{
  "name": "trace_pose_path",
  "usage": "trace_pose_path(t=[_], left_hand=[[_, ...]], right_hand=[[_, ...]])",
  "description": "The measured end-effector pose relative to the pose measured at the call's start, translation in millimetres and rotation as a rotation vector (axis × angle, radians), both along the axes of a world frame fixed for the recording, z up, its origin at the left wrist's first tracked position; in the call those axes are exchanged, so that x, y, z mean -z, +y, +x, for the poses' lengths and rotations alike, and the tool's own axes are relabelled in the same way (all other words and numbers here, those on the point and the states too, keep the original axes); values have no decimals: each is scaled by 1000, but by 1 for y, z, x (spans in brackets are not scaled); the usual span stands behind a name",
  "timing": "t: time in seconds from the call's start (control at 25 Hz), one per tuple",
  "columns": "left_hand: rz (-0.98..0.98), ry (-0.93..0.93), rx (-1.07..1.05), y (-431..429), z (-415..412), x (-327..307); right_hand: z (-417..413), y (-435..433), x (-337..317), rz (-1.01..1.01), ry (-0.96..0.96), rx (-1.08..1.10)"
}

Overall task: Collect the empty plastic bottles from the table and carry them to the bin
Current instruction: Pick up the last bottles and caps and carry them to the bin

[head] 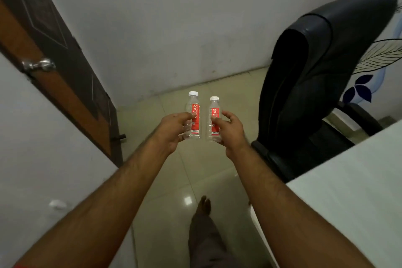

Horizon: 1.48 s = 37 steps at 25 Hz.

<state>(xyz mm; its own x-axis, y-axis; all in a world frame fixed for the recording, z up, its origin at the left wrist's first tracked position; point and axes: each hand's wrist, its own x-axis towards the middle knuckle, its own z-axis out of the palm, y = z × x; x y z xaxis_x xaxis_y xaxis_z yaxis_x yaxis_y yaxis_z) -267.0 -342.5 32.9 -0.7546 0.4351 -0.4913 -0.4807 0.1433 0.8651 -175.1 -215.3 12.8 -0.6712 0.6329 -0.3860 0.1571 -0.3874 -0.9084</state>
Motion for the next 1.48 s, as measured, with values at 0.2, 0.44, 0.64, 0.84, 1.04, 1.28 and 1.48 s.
trace_pose_path(t=[0.2,0.44,0.64,0.84,1.04,1.28,1.48], left_hand=[[-108,28,24,91,-139,10],[-79,44,80,207,-293,1],[-36,53,179,332,-426,14],[-15,-20,330,458,-537,20],[-41,-28,522,609,-616,4],[-90,12,644,812,-671,30],[-172,22,720,984,-678,48]], right_hand=[[-142,94,23,-90,20,45],[-288,201,16,-48,54,122],[-406,314,31,-6,47,233],[-496,416,30,-4,15,399],[-560,539,17,18,-24,566],[-604,721,52,0,-55,697],[-612,888,78,-96,-108,756]])
